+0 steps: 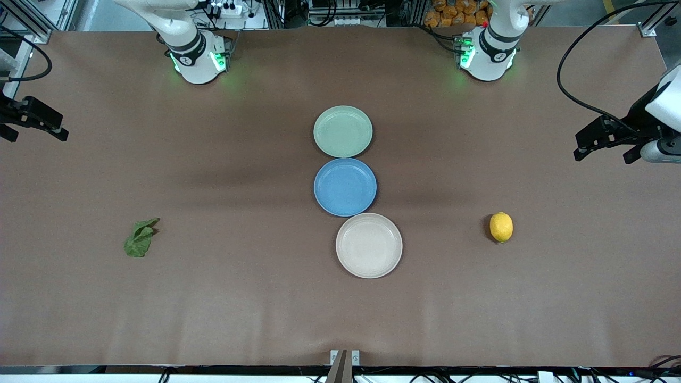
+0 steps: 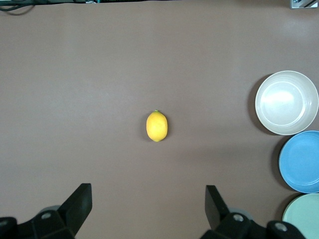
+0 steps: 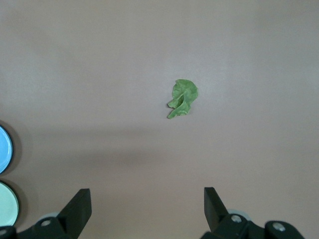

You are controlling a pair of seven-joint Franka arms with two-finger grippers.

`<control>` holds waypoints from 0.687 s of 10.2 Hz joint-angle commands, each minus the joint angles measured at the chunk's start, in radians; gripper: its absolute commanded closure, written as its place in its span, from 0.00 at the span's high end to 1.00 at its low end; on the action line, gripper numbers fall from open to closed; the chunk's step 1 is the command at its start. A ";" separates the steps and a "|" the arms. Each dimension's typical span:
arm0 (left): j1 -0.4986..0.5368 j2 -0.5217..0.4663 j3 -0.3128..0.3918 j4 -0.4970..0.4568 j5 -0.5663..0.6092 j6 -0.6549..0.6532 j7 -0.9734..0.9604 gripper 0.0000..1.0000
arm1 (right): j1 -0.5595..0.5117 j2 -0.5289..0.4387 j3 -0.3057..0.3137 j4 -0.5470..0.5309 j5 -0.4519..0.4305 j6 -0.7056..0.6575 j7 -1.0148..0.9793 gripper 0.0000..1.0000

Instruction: Pick lemon and lettuce from plates

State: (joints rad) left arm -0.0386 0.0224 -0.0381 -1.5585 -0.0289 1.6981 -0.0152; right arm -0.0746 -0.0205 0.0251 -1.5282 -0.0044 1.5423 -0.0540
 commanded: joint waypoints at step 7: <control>0.039 0.014 -0.016 0.014 0.012 -0.021 0.014 1.00 | -0.001 0.007 -0.002 0.022 -0.014 -0.021 -0.009 1.00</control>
State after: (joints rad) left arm -0.0156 0.0331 -0.0385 -1.5587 -0.0289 1.6950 -0.0145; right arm -0.0746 -0.0204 0.0234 -1.5282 -0.0044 1.5406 -0.0540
